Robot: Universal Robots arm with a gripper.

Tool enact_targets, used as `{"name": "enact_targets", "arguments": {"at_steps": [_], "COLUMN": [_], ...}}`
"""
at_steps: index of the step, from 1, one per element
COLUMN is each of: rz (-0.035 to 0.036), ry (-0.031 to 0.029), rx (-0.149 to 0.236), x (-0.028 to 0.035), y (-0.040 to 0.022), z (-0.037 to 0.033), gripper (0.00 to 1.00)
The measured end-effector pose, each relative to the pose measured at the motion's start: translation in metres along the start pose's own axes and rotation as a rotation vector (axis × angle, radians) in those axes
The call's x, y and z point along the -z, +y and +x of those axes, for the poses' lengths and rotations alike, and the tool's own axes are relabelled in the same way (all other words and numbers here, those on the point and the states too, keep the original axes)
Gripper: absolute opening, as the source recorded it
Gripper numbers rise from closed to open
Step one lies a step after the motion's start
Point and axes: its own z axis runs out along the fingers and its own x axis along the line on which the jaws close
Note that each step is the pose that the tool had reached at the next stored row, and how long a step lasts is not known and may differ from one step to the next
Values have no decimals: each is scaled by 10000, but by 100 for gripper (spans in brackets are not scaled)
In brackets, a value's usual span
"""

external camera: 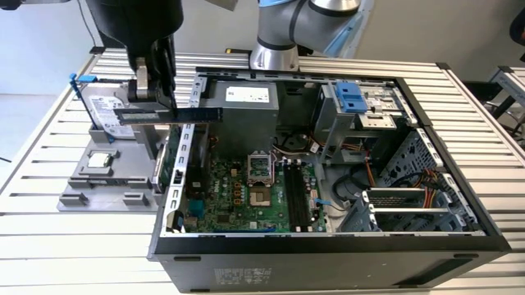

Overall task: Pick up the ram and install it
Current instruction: 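Pick up the ram and move it above insertion slot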

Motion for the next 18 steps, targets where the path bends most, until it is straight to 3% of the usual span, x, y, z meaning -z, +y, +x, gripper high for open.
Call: {"name": "enact_targets", "arguments": {"at_steps": [9,11,18], "rz": [-2,-3,-4], "ry": [0,0,-1], "rx": [25,50,68], "x": [0,-1,-2], "y": [-142,-285,-387], "z": [8,15,21], "gripper": [0,0,0]}}
